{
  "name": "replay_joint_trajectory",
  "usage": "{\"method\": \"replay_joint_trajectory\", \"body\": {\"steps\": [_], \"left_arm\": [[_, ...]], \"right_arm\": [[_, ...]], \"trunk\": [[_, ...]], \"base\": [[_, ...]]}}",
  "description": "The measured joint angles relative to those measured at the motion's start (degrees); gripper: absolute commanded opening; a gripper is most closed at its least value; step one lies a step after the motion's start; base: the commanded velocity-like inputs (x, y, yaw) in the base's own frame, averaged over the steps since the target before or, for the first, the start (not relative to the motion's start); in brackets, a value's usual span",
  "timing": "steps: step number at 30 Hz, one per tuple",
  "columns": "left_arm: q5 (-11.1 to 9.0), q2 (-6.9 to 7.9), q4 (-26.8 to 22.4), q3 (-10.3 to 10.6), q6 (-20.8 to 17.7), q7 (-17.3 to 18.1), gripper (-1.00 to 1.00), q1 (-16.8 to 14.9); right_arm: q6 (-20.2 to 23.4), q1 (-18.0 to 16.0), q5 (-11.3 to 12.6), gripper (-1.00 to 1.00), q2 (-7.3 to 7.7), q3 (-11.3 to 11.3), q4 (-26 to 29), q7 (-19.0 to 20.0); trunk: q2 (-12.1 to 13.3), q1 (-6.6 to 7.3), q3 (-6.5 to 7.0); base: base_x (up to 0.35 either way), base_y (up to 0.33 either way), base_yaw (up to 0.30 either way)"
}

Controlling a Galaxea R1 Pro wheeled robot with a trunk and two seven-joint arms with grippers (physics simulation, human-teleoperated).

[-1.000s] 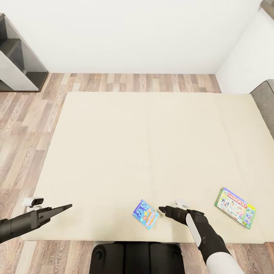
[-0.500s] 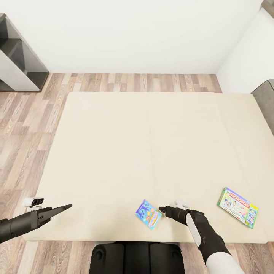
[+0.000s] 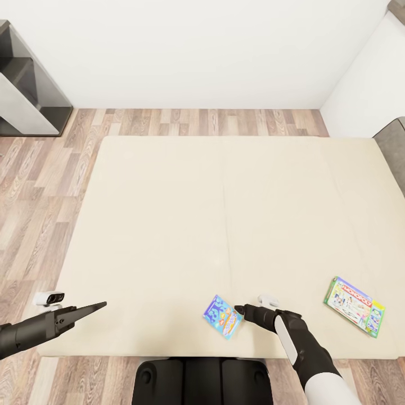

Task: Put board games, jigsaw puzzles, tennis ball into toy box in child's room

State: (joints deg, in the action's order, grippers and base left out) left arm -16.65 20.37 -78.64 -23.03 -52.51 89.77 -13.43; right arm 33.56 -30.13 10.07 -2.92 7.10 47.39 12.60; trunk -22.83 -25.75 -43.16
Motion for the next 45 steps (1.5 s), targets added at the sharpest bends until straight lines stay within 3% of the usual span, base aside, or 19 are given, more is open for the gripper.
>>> {"method": "replay_joint_trajectory", "body": {"steps": [32, 45], "left_arm": [[0.0, 0.00, 0.0, 0.1, 0.0, 0.0, 1.00, 0.0], [0.0, 0.00, 0.0, 0.1, 0.0, 0.0, 1.00, 0.0]], "right_arm": [[0.0, 0.0, 0.1, 1.00, -0.07, 0.5, 0.0, 0.0], [0.0, 0.0, 0.1, 1.00, -0.07, 0.5, 0.0, 0.0]], "trunk": [[0.0, 0.00, -0.02], [0.0, 0.00, -0.96]], "base": [[0.000, 0.031, 0.000], [0.000, 0.002, 0.000]]}}
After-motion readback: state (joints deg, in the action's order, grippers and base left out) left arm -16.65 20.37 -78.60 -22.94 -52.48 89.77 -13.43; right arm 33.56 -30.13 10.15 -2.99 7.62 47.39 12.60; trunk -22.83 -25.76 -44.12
